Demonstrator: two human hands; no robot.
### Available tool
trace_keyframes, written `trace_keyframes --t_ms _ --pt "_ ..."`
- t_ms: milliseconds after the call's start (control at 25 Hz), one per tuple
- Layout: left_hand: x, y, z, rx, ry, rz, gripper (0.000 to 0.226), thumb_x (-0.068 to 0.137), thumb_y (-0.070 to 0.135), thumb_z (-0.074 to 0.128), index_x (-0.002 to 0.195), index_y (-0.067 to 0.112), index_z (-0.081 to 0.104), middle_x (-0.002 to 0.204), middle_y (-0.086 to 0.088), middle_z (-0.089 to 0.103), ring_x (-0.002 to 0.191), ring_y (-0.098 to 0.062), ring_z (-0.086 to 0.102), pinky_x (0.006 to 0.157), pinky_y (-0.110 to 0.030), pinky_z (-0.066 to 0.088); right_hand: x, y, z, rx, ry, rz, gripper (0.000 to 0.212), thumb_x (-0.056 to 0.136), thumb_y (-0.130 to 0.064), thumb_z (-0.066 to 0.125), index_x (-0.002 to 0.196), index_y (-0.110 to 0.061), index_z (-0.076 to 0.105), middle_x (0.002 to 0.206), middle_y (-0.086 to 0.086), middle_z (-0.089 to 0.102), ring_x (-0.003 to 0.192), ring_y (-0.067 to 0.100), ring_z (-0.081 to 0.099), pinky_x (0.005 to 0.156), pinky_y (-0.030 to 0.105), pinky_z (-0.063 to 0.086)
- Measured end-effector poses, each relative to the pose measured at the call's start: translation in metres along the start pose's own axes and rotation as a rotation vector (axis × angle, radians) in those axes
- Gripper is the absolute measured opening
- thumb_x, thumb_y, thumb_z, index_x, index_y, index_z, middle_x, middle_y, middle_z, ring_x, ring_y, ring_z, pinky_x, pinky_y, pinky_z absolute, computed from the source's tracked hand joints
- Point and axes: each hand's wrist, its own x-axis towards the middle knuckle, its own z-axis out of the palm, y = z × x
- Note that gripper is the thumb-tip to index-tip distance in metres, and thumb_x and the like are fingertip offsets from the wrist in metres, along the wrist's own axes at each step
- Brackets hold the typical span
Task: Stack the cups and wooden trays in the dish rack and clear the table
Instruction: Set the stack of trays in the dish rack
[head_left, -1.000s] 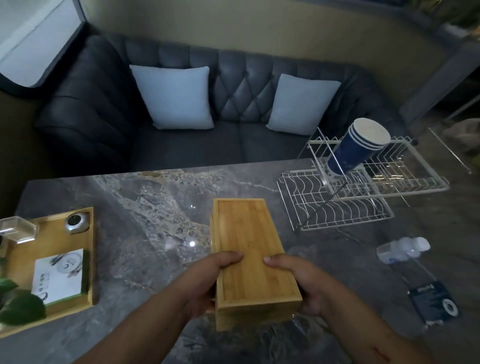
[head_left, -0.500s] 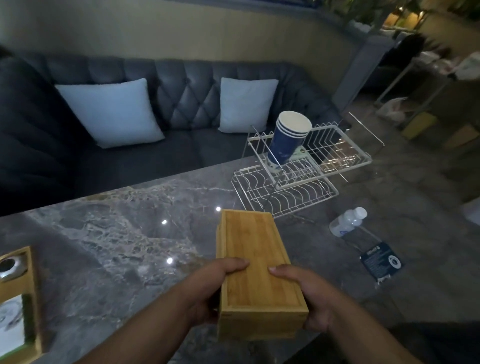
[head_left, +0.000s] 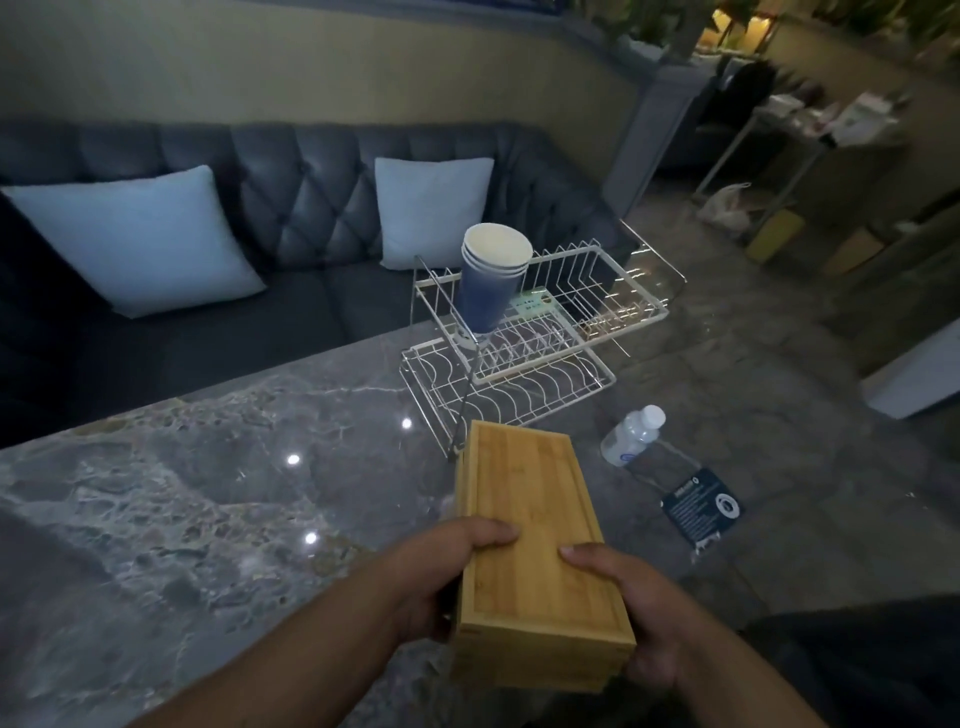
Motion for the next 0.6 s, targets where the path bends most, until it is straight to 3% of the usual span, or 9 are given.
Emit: trace_keyframes --t_ms 80,240,440,600 --pt "0.015 0.008 0.012 0.006 -0.002 0.014 0.075 0.066 0.047 0.086 0.13 0.017 0.061 0.12 -0.015 0.075 0.113 -0.039 0.069 0.107 -0.059 0.047 0.004 -0.011 -0.015 -0.001 0.01 -0.004 0.087 0.061 -0.027 0.095 0.136 -0.012 0.055 0.126 0.028 0.069 0.114 0.05 0.067 0.104 0.065 0.047" --pt "0.053 0.026 0.035 -0.034 0.044 0.072 0.083 0.061 0.046 0.091 0.132 0.018 0.059 0.119 -0.016 0.075 0.111 -0.041 0.07 0.104 -0.06 0.05 0.021 -0.045 -0.047 0.053 -0.018 0.0 0.067 0.067 -0.025 0.09 0.124 -0.011 0.058 0.115 0.028 0.074 0.101 0.048 0.072 0.079 0.06 0.06" --pt "0.083 0.037 0.059 -0.167 0.075 0.101 0.091 0.055 0.043 0.097 0.133 0.016 0.059 0.119 -0.017 0.076 0.109 -0.042 0.072 0.102 -0.059 0.052 0.055 -0.083 -0.086 -0.054 -0.03 0.01 0.06 0.077 -0.026 0.081 0.129 -0.006 0.058 0.115 0.025 0.075 0.105 0.044 0.073 0.095 0.058 0.055" --pt "0.103 0.044 0.081 -0.264 0.063 0.124 0.087 0.06 0.038 0.098 0.133 0.013 0.059 0.121 -0.018 0.075 0.11 -0.04 0.072 0.097 -0.054 0.057 0.077 -0.116 -0.119 -0.167 -0.076 0.009 0.071 0.068 -0.031 0.092 0.126 -0.011 0.056 0.11 0.021 0.077 0.101 0.041 0.075 0.097 0.059 0.055"
